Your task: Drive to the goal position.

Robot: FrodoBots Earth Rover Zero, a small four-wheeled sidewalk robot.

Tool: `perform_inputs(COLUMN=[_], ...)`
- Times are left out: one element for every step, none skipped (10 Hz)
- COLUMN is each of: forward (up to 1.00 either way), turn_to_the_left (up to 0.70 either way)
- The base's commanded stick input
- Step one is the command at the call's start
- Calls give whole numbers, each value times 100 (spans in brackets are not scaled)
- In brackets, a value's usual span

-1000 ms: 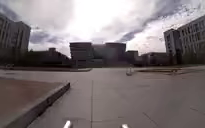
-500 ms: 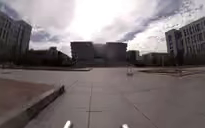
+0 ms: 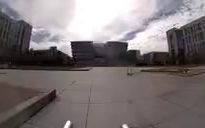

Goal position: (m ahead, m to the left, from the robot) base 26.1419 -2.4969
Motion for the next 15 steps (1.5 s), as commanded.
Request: perform_inputs(forward=[100,100,100,100,100,100,100,100,100,100,100,100,100,100,100], turn_to_the_left=[3,3,3,3,3,3,3,3,3,-1,-19,-37,0,0,0])
